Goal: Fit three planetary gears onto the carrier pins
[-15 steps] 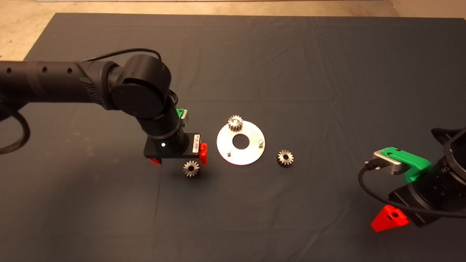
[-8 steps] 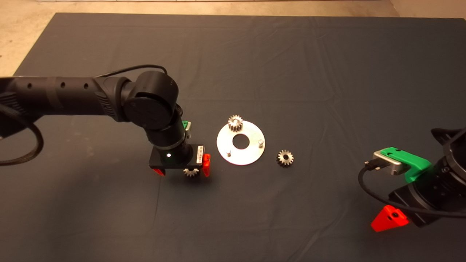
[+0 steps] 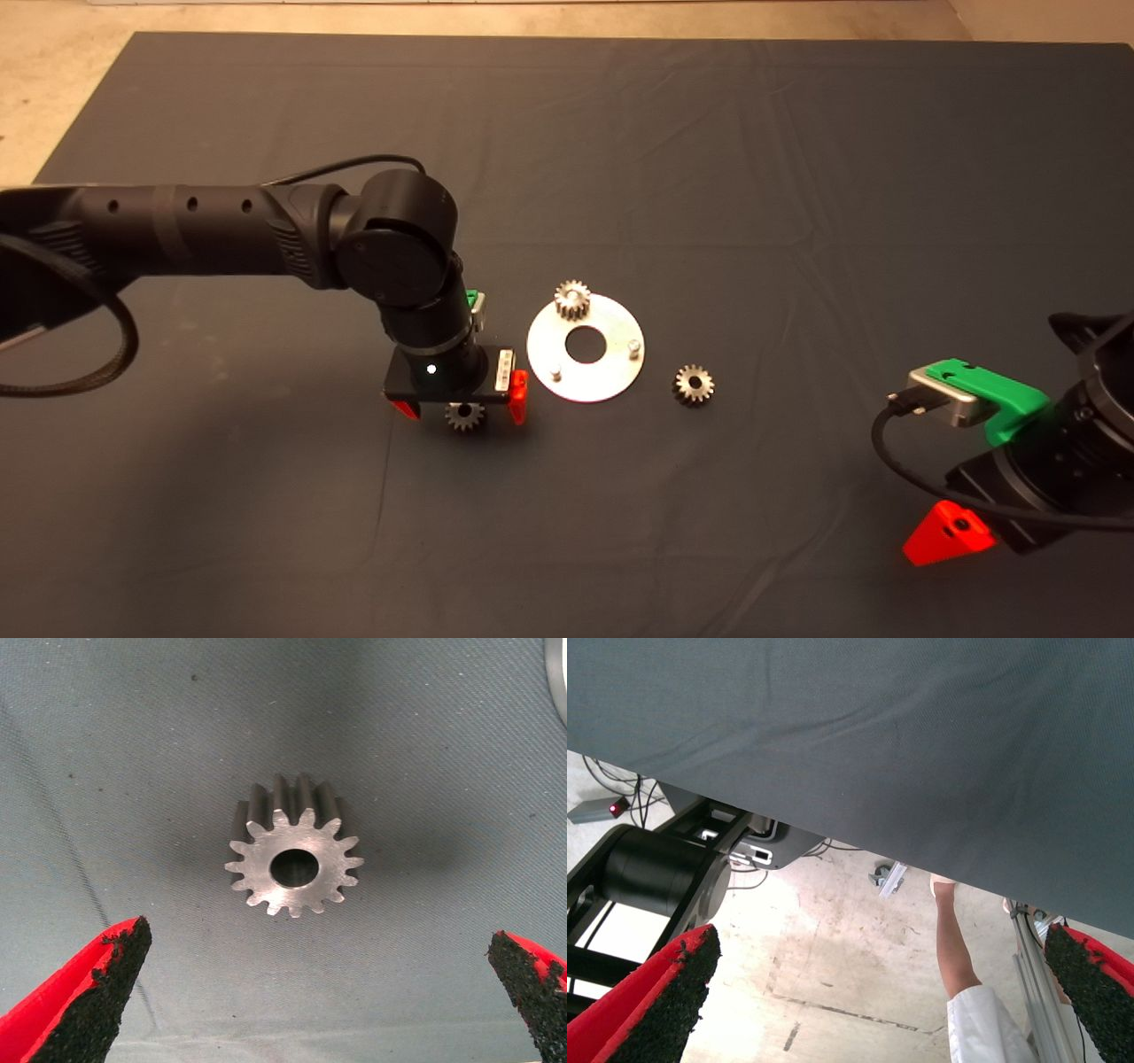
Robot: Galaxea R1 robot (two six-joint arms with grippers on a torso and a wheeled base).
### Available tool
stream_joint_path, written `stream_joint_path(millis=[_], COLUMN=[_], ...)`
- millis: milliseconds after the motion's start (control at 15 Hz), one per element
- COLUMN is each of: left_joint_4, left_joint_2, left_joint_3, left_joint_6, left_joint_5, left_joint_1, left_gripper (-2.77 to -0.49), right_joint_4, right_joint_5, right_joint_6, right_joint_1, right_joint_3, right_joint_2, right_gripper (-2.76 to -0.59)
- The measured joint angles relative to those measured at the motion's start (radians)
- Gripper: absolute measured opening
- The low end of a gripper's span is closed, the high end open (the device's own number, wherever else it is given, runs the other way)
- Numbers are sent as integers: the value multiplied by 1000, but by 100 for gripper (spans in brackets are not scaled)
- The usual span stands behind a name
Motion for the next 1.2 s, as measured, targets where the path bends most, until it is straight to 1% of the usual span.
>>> stream_joint_path(millis=[200, 333, 400, 600, 733, 867, 1000, 1133, 1200], left_joint_4=[3, 18, 22, 26, 27, 31, 37, 38, 38], left_joint_2=[3, 13, 13, 13, 13, 13, 13, 13, 13], left_joint_3=[-18, -28, -31, -44, -46, -55, -60, -65, -65], left_joint_6=[14, 14, 14, 19, 22, 22, 22, 22, 22], left_joint_5=[-1, -3, -5, -5, -5, -5, -5, -5, -5], left_joint_1=[26, 41, 44, 43, 43, 43, 43, 43, 43], left_gripper=[-50, -50, -50, -50, -58, -59, -73, -73, -79], right_joint_4=[0, 0, 0, 0, 0, 0, 0, 0, 0], right_joint_5=[0, 1, 1, 0, 0, 0, 0, 0, 0], right_joint_6=[0, 0, 0, 0, 0, 0, 0, 0, 0], right_joint_1=[0, 0, 0, 0, 0, 0, 0, 0, 0], right_joint_3=[0, 0, 0, 0, 0, 0, 0, 0, 0], right_joint_2=[0, 0, 0, 0, 0, 0, -2, -2, -2], right_gripper=[-63, -63, -63, -63, -63, -63, -63, -63, -63])
